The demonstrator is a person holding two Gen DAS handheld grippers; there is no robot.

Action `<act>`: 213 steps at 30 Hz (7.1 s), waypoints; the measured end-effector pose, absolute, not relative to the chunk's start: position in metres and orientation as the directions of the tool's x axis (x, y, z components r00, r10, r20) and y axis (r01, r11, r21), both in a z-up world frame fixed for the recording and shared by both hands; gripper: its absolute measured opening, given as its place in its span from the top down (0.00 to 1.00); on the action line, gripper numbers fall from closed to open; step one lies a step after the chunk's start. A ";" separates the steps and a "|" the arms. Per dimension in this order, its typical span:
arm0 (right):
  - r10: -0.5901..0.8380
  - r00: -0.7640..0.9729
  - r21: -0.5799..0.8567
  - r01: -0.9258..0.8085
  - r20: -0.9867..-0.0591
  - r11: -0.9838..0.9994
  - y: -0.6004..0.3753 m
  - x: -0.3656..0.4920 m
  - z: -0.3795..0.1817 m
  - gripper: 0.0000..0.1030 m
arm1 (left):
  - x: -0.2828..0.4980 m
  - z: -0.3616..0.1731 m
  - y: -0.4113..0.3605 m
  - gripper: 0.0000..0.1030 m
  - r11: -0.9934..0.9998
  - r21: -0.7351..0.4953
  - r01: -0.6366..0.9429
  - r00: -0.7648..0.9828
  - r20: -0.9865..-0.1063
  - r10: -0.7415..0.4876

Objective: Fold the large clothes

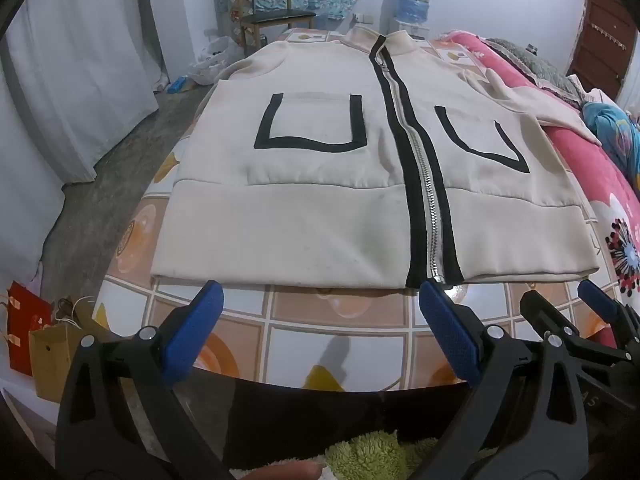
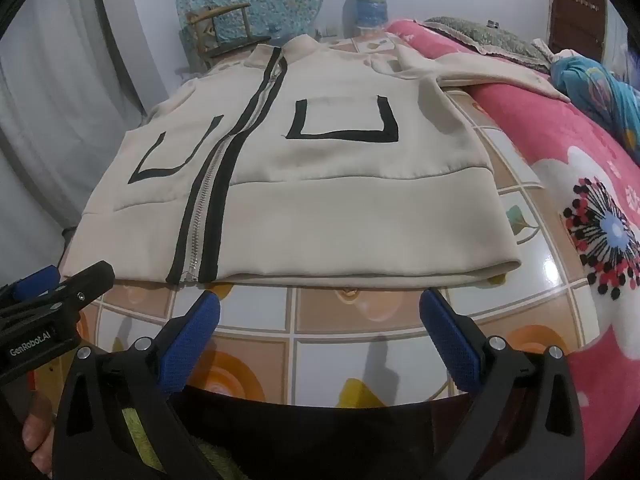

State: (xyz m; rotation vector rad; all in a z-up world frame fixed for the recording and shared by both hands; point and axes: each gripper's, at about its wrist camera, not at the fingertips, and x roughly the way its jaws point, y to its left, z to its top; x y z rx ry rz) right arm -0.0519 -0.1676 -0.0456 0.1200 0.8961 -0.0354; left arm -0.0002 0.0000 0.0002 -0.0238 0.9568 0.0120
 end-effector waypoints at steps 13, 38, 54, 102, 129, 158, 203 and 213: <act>0.015 0.630 0.085 0.080 -0.777 0.993 -0.165 -0.054 -0.043 0.05 | 0.000 0.000 0.000 0.08 1.000 -0.016 -0.021 0.574 -0.819 -0.001; 0.010 0.636 0.078 0.080 -0.772 0.994 -0.166 -0.054 -0.039 0.05 | 0.000 0.000 0.000 0.08 1.000 -0.022 -0.020 0.572 -0.820 -0.006; 0.007 0.633 0.076 0.082 -0.774 0.994 -0.167 -0.052 -0.040 0.05 | 0.001 0.001 -0.002 0.08 1.000 -0.022 -0.022 0.570 -0.822 -0.006; 0.007 0.632 0.078 0.084 -0.775 0.993 -0.169 -0.049 -0.041 0.05 | 0.005 -0.001 -0.001 0.08 0.999 -0.024 -0.022 0.572 -0.820 -0.007; -0.126 0.632 0.036 0.238 -0.764 0.971 -0.237 -0.033 -0.045 0.05 | 0.056 -0.044 0.030 0.07 0.998 0.041 -0.052 0.524 -0.849 0.062; 0.042 0.615 0.161 0.140 -0.788 0.977 -0.284 0.002 -0.061 0.36 | 0.056 -0.019 0.101 0.28 0.991 -0.053 -0.119 0.677 -0.734 0.042; 0.049 0.674 0.098 0.035 -0.737 0.995 -0.286 -0.086 0.015 0.49 | -0.023 0.024 0.125 0.70 0.999 -0.012 -0.042 0.705 -0.709 0.021; 0.133 0.613 0.107 -0.080 -0.779 0.991 -0.211 0.012 -0.028 0.27 | 0.058 0.002 0.057 0.22 0.999 -0.002 0.050 0.675 -0.737 -0.036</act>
